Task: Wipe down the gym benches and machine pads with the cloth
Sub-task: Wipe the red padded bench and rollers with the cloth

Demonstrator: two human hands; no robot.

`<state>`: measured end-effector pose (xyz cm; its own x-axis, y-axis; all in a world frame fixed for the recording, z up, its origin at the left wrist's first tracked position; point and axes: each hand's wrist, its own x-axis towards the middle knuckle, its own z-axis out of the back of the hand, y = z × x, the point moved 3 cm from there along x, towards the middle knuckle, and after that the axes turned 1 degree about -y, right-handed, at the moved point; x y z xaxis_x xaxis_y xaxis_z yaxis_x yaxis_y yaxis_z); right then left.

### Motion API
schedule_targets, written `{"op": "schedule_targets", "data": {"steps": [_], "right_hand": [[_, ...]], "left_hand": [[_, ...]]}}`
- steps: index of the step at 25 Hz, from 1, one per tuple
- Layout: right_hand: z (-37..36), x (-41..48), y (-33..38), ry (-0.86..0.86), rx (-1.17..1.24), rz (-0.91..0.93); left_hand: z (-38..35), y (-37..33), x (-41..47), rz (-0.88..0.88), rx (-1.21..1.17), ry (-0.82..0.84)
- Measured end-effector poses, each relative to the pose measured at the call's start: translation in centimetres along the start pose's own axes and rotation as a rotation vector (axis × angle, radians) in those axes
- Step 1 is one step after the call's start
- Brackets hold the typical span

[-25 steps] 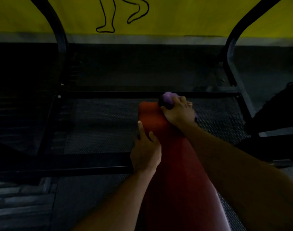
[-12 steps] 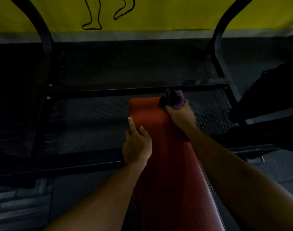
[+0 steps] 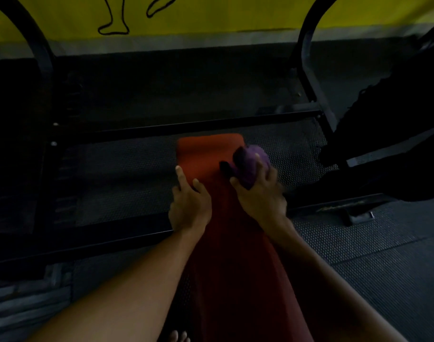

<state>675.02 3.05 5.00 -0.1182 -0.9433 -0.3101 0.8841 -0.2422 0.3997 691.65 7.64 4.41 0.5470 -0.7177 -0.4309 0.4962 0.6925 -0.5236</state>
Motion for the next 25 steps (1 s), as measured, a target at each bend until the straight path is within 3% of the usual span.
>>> {"op": "schedule_targets", "data": {"steps": [4, 11, 25], "right_hand": [[-0.8, 3.3, 4.9, 0.023, -0.071, 0.115], [0.1, -3.3, 2.8, -0.023, -0.182, 0.272], [5.9, -18.4, -2.0, 0.207, -0.104, -0.049]], "left_hand": [[-0.2, 0.3, 0.4, -0.014, 0.011, -0.001], [-0.1, 0.3, 0.2, -0.051, 0.054, 0.061], [5.5, 1.7, -12.3, -0.265, 0.667, 0.462]]}}
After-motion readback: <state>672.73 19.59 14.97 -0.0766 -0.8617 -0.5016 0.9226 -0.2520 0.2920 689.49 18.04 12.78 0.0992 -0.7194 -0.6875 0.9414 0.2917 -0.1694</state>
